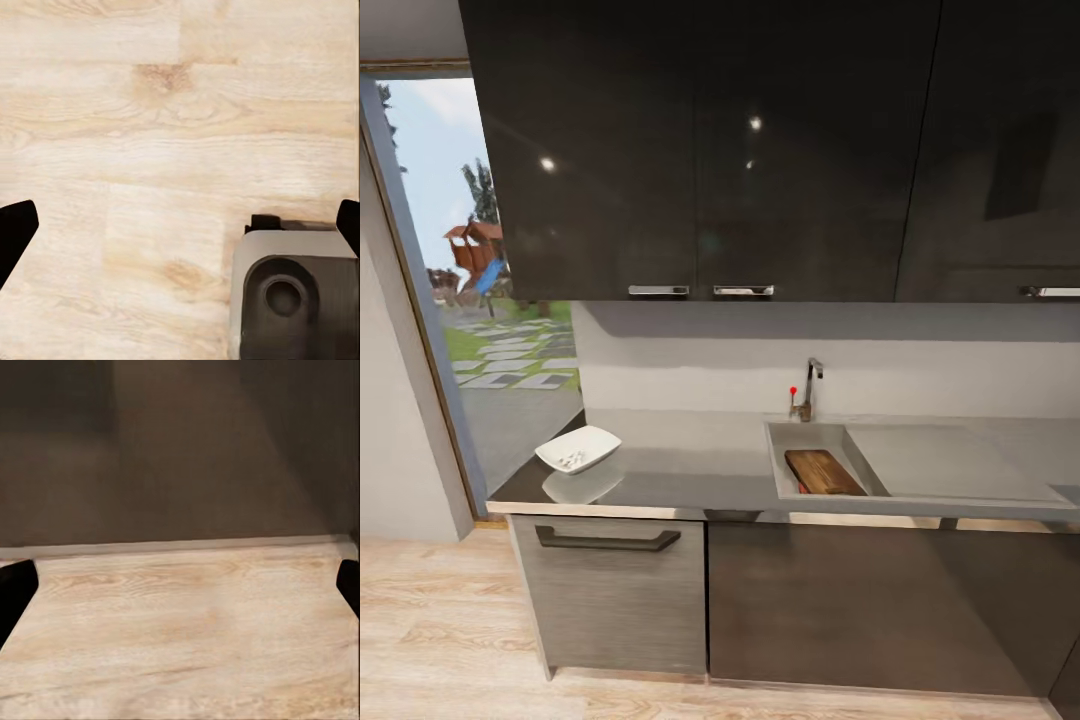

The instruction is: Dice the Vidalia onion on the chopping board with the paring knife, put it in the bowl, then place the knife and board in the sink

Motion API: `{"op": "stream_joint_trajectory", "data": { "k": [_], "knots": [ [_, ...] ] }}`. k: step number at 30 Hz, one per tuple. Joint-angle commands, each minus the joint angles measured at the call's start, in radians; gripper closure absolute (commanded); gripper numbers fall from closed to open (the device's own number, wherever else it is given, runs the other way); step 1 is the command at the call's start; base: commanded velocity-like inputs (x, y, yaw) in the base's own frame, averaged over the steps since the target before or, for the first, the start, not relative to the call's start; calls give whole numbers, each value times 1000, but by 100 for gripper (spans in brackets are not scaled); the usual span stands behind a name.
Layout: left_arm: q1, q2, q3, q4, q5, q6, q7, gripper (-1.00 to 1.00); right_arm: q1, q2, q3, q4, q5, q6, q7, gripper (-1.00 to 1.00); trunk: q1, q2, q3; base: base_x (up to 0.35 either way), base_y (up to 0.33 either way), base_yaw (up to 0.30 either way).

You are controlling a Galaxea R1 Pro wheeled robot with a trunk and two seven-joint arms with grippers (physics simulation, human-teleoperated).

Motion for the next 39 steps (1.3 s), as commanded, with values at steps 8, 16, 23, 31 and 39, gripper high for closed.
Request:
{"op": "stream_joint_trajectory", "data": {
  "k": [8,16,23,31,39],
  "knots": [
    [5,-1,69,55,88,54,-123,-100,33,-27,9,1,-285,311,220,-100,0,-2,-2,0,0,0],
    [5,14,74,46,87,178,-136,-100,34,-28,10,-5,-328,392,241,-100,0,-2,-2,0,0,0],
    [5,19,73,46,87,180,-137,-100,34,-17,9,-22,-330,388,246,-100,0,-2,-2,0,0,0],
    [5,19,72,47,87,180,-137,-100,34,-16,10,-23,-330,388,246,-100,0,-2,-2,0,0,0],
    [5,19,72,47,87,180,-137,-100,34,-16,10,-22,-329,388,246,-100,0,-2,-2,0,0,0]
  ]
}}
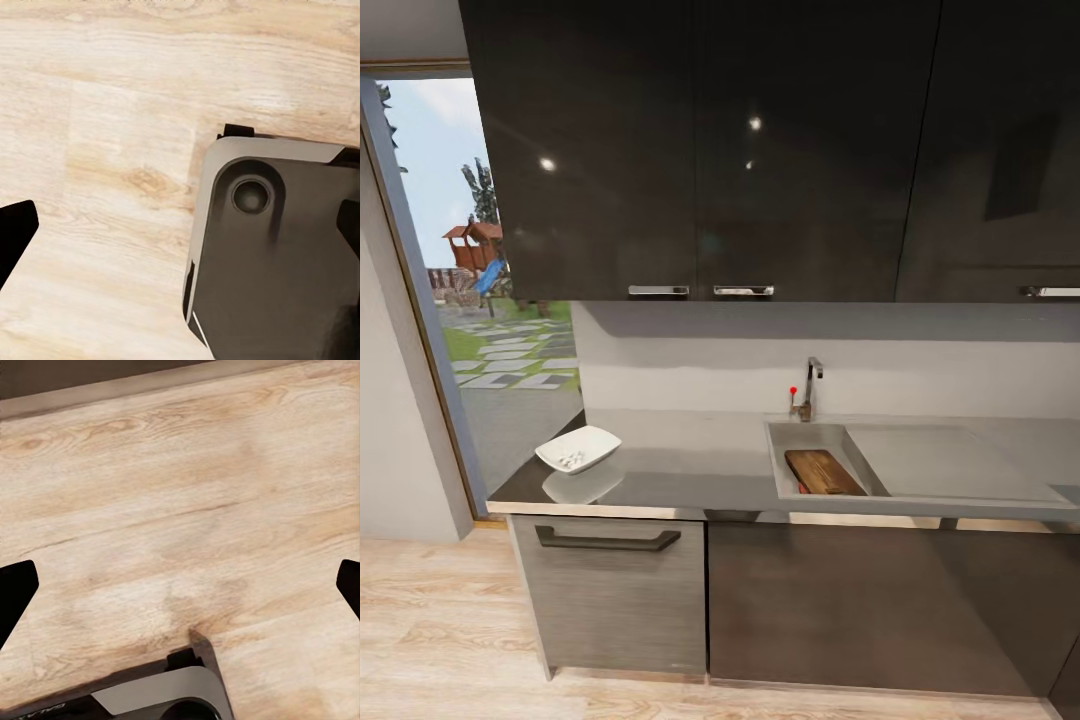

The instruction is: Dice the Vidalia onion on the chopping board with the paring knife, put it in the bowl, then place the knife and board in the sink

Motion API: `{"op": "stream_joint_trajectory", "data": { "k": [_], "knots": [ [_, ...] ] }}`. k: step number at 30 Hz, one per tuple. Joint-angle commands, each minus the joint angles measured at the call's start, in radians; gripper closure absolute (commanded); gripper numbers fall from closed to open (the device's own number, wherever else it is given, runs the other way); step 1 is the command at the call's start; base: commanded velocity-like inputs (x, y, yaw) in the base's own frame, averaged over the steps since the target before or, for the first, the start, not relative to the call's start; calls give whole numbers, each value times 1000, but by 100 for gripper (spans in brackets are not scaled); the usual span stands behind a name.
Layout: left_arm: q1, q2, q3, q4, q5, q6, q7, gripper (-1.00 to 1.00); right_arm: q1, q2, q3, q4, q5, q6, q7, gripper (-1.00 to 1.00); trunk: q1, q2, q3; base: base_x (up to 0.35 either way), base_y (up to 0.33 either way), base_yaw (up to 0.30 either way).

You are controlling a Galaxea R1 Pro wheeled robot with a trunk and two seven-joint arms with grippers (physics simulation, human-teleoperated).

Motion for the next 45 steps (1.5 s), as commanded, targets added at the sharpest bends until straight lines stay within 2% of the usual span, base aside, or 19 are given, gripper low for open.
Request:
{"op": "stream_joint_trajectory", "data": {
  "k": [1,45],
  "knots": [
    [-1,-1,-8,3,8,-5,0,-100,0,0,9,-1,-3,0,-7,-100,0,-2,-2,0,0,0],
    [-1,-1,-8,2,8,-5,0,-100,0,0,8,-1,-2,0,-7,-100,0,-2,-2,0,0,0]
  ]
}}
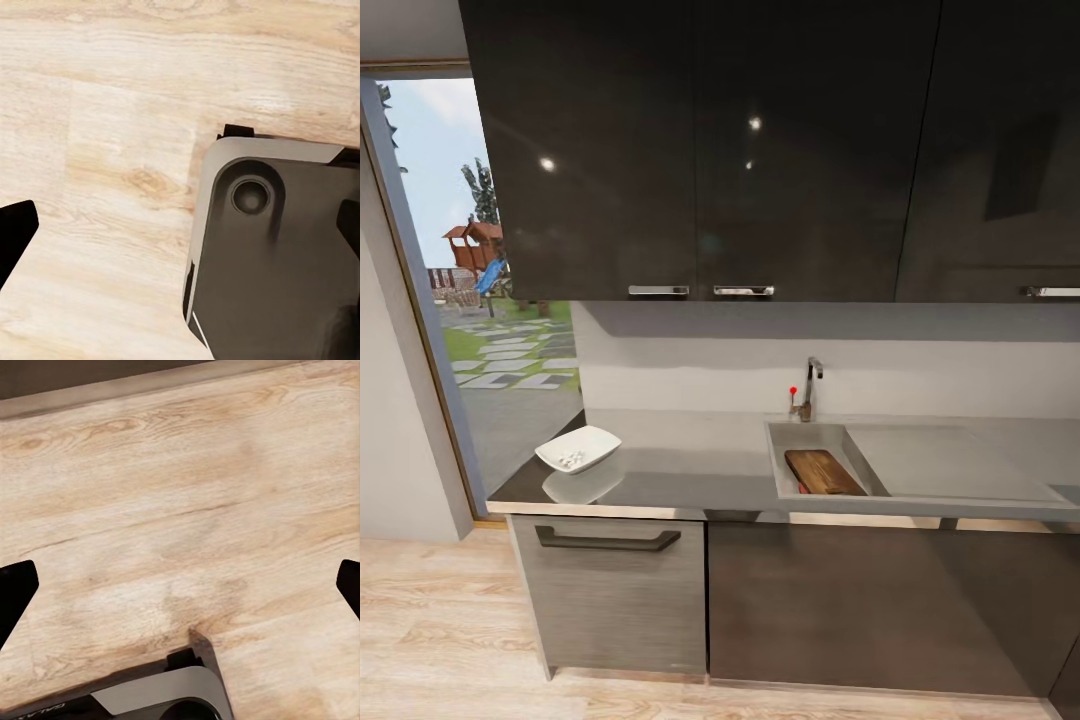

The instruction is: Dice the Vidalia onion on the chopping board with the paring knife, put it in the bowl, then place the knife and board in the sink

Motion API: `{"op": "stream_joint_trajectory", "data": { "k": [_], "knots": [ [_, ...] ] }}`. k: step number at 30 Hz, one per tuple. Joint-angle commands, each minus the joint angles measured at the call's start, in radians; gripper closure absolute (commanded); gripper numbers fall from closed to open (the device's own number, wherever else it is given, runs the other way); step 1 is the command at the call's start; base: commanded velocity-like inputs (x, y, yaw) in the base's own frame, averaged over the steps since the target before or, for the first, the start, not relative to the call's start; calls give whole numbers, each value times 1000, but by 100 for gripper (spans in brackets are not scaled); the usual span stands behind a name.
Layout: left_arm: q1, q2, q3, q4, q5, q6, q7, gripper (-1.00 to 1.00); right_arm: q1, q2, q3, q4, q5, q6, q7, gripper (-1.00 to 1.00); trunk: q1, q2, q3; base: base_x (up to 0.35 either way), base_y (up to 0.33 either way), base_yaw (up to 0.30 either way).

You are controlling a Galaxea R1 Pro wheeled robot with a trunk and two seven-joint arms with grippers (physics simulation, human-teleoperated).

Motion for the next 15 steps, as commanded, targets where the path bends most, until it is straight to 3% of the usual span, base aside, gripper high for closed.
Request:
{"op": "stream_joint_trajectory", "data": {
  "k": [1,15],
  "knots": [
    [-1,-1,-8,3,8,-5,0,-100,0,0,9,-1,-3,0,-7,-100,0,-2,-2,0,0,0],
    [-1,-1,-8,3,8,-5,0,-100,0,0,8,-1,-2,0,-7,-100,0,-2,-2,0,0,0]
  ]
}}
